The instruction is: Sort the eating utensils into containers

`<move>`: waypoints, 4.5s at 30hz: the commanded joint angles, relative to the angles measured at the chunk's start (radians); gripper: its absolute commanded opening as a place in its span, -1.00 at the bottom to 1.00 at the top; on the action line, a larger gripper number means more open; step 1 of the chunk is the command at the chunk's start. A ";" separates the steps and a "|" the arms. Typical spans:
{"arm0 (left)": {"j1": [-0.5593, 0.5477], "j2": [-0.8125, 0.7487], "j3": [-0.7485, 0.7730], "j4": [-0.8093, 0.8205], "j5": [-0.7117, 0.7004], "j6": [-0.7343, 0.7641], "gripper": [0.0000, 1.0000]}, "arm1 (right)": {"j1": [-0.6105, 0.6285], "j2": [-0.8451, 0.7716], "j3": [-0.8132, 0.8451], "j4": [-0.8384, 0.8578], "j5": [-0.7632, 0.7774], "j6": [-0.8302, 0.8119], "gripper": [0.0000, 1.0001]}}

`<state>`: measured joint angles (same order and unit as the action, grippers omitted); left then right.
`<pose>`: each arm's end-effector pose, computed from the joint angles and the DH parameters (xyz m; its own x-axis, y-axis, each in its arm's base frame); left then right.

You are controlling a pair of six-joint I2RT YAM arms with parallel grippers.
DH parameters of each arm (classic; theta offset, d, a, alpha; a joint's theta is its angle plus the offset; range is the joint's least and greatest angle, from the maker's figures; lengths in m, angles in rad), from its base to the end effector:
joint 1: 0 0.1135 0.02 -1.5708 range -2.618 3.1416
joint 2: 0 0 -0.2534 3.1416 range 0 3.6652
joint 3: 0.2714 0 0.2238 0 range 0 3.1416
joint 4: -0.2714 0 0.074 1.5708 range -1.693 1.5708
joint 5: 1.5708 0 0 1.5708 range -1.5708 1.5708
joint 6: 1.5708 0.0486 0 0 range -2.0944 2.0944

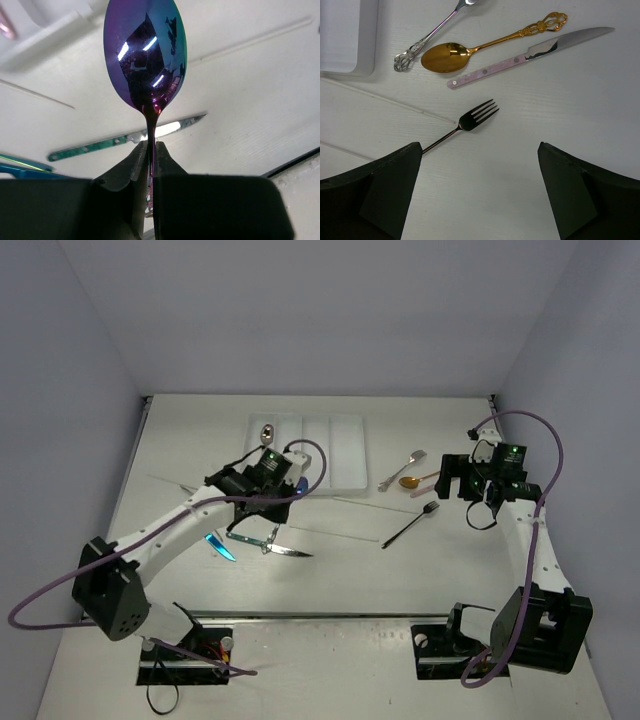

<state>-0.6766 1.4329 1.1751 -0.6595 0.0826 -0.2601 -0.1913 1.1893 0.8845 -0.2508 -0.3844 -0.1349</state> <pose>0.2184 -0.1806 0.2703 -0.7688 0.2887 -0.5707 0.4816 0.8484 -0.2197 0.2494 -0.0297 0.2784 -0.4948 -0.0312 -0.8685 -0.2049 0.9754 0.0817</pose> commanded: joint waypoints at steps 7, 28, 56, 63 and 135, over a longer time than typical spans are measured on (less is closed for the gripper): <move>0.241 0.162 0.420 0.007 -0.088 0.129 -1.00 | -0.007 0.003 0.032 0.033 -0.027 0.005 0.98; 0.427 0.701 0.849 0.112 0.011 0.103 -1.00 | -0.019 -0.011 0.027 0.042 -0.016 0.014 0.97; 0.444 0.410 0.793 0.072 -0.036 0.011 0.24 | -0.025 0.015 0.046 0.052 0.079 0.048 0.63; 0.446 0.226 0.572 0.063 0.080 0.224 0.26 | -0.017 0.100 0.182 0.054 0.047 -0.232 0.35; 0.444 0.051 0.259 0.097 0.626 0.352 0.33 | 0.214 0.891 0.763 -0.626 -0.043 -1.553 -1.00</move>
<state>-0.2401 1.5074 1.3937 -0.6125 0.7147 0.1004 -0.0121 2.1823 1.6747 -0.7457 -0.4250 -1.6602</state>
